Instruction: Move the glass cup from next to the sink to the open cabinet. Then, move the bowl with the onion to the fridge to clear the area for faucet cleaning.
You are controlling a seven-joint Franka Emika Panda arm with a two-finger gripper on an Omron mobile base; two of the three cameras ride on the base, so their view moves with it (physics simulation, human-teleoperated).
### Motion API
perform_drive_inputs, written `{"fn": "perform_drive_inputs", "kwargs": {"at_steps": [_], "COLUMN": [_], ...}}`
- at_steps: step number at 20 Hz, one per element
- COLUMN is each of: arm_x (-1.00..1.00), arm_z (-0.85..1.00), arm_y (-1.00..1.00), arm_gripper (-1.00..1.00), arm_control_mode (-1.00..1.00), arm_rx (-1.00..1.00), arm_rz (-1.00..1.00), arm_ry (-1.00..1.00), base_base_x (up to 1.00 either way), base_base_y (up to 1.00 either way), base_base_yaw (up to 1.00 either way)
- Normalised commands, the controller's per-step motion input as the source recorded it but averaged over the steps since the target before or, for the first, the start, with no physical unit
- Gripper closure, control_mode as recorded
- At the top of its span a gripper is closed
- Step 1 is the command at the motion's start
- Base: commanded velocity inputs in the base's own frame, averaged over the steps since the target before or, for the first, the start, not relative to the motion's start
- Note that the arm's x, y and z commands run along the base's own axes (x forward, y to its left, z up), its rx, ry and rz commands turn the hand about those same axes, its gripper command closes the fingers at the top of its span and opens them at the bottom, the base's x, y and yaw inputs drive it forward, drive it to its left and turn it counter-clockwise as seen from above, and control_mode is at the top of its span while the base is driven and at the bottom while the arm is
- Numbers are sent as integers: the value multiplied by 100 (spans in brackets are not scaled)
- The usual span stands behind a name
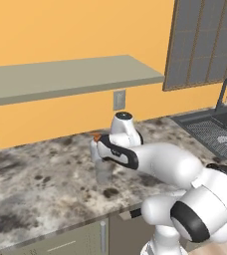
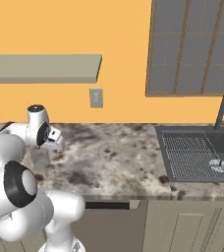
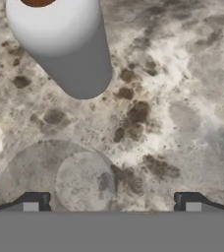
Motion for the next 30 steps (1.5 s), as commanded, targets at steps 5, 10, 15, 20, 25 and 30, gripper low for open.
{"fn": "perform_drive_inputs", "kwargs": {"at_steps": [5, 10, 15, 20, 25, 30], "arm_x": [1, 0, 0, 0, 0, 0], "arm_z": [-27, -45, -31, 8, 1, 25], "arm_y": [1, 0, 1, 0, 0, 0], "arm_gripper": [-100, -100, -100, -100, -100, -100], "arm_control_mode": [-100, -100, -100, -100, -100, -100], "arm_rx": [-3, -4, -2, 0, 0, 0], "arm_rz": [13, 13, 11, 4, 0, 0], "arm_ry": [0, 3, 5, -1, -3, -6], "base_base_x": [0, 0, 0, 0, 0, 0], "base_base_y": [0, 0, 0, 0, 0, 0], "base_base_yaw": [0, 0, 0, 0, 0, 0]}}
